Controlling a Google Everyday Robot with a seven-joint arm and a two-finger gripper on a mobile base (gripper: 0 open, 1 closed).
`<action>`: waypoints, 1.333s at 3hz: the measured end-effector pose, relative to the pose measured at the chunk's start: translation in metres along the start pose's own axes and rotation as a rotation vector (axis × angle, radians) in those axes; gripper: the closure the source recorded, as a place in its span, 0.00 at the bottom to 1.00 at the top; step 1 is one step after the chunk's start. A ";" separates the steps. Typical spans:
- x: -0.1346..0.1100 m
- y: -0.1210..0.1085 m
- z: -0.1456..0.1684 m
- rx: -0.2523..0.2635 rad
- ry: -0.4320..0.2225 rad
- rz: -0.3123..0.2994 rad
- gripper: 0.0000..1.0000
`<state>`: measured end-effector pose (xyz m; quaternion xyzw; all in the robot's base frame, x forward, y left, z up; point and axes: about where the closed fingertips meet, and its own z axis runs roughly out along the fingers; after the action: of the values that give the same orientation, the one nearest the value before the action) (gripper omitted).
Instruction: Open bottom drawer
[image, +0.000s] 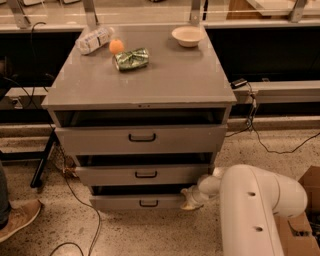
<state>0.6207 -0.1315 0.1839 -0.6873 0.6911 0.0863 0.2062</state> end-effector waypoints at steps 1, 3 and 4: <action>-0.008 0.029 -0.007 -0.052 -0.024 0.028 0.87; -0.009 0.033 -0.009 -0.065 -0.031 0.035 1.00; -0.009 0.033 -0.009 -0.065 -0.031 0.035 1.00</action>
Offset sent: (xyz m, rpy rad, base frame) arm -0.1672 0.0148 0.0167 0.2241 0.4538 -0.0289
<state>0.5859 -0.1253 0.1908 -0.6799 0.6967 0.1228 0.1929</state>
